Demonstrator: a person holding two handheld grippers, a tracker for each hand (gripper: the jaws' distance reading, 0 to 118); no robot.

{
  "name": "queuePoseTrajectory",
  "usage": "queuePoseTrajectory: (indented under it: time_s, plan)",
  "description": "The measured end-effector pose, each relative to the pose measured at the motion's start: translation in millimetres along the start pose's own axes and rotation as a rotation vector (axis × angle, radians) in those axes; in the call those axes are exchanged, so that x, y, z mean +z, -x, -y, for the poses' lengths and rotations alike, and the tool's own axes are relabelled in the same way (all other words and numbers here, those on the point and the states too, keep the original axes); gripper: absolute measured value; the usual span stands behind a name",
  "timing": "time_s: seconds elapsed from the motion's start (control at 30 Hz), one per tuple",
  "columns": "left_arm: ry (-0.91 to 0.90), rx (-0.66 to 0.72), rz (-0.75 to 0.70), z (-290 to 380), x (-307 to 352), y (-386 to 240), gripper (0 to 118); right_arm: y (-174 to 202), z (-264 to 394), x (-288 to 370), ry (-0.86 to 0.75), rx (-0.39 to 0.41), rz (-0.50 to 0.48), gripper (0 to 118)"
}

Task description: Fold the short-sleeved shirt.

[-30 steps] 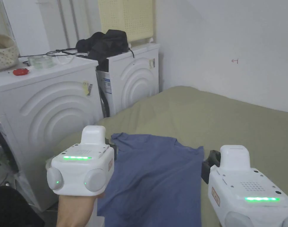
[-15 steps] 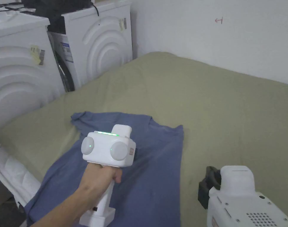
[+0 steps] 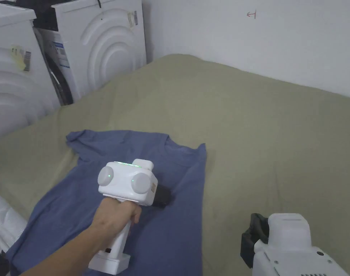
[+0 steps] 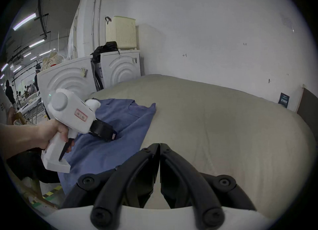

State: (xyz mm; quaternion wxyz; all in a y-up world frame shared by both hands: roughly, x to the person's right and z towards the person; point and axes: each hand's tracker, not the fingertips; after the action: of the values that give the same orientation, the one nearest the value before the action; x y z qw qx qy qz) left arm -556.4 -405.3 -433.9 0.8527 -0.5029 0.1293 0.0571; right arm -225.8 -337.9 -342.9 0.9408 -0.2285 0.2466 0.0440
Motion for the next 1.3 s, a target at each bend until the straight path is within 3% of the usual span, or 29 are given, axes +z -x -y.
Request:
queuePoseTrajectory:
  time_s: [0.03, 0.07, 0.13, 0.17, 0.23, 0.4, 0.63, 0.8, 1.17, 1.3]
  plan:
    - [-0.013, -0.003, -0.003, 0, 11, -3, 56, -7, 3, 8, -0.005, -0.003, 0.007, 7]
    - [-0.085, -0.02, -0.021, 1, 24, -9, 0, -13, 5, 14, -0.007, -0.003, 0.018, 7]
    - [-0.147, -0.062, -0.157, 3, 40, -15, 0, -26, 7, 25, -0.002, -0.007, 0.053, 7]
    - [-0.111, -0.032, -0.038, 3, 46, -11, 0, -34, 6, 32, 0.0, -0.028, 0.068, 7]
    - [-0.143, -0.01, -0.043, 5, 68, -10, 0, -49, 3, 49, -0.006, -0.071, 0.087, 7]
    - [-0.214, -0.015, 0.037, -10, 126, -28, 0, -78, -8, 96, -0.071, -0.072, 0.164, 7]
    - [-0.375, -0.214, 0.225, -15, 232, -169, 0, -134, -9, 169, -0.133, -0.094, 0.297, 7]
    - [-0.406, -0.373, 0.379, -23, 259, -285, 0, -179, 0, 217, -0.153, -0.139, 0.41, 7]
    - [-0.293, -0.564, 0.778, 16, 257, -523, 0, -284, 39, 285, -0.125, -0.23, 0.671, 7]
    - [-0.209, -0.629, 0.787, 43, 214, -572, 0, -308, 58, 289, -0.096, -0.259, 0.71, 7]
